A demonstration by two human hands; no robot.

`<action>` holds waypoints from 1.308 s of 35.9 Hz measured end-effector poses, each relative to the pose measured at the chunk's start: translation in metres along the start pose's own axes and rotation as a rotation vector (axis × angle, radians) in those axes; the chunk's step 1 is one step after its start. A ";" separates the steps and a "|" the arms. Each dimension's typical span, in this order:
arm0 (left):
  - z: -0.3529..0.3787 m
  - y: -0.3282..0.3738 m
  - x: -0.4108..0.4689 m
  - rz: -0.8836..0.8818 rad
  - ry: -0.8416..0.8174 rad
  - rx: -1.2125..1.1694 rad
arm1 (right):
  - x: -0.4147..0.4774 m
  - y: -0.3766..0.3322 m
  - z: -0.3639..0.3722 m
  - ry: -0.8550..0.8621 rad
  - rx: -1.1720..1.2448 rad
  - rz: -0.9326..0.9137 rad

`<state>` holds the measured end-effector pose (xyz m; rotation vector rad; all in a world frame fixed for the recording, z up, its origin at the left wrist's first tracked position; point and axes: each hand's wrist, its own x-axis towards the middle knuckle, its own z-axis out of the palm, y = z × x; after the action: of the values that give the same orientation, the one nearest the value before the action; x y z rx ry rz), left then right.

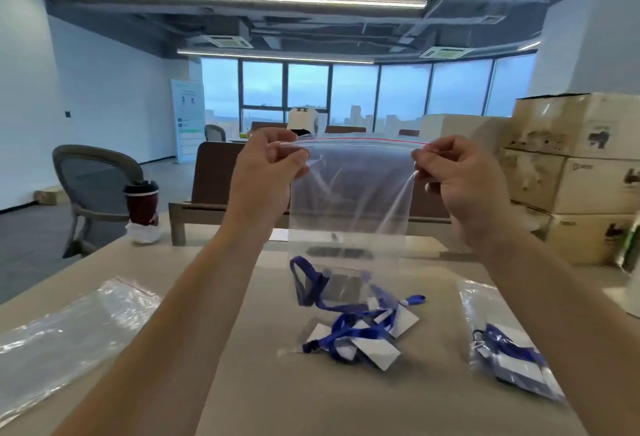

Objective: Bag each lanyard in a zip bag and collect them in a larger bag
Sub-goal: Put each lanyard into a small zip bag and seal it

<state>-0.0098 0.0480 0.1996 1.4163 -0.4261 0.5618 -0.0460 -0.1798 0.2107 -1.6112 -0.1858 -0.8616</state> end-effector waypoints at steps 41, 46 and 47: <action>0.380 -0.215 -0.074 -0.299 -0.689 0.345 | 0.034 0.233 -0.307 0.280 -0.301 0.637; 0.381 -0.239 -0.081 -0.306 -0.762 0.447 | 0.027 0.253 -0.305 0.240 -0.448 0.691; 0.380 -0.241 -0.082 -0.301 -0.762 0.453 | 0.024 0.254 -0.303 0.230 -0.485 0.685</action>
<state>0.0892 -0.3529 0.0032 2.0775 -0.6946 -0.1698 -0.0131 -0.5258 0.0216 -1.8224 0.7523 -0.5590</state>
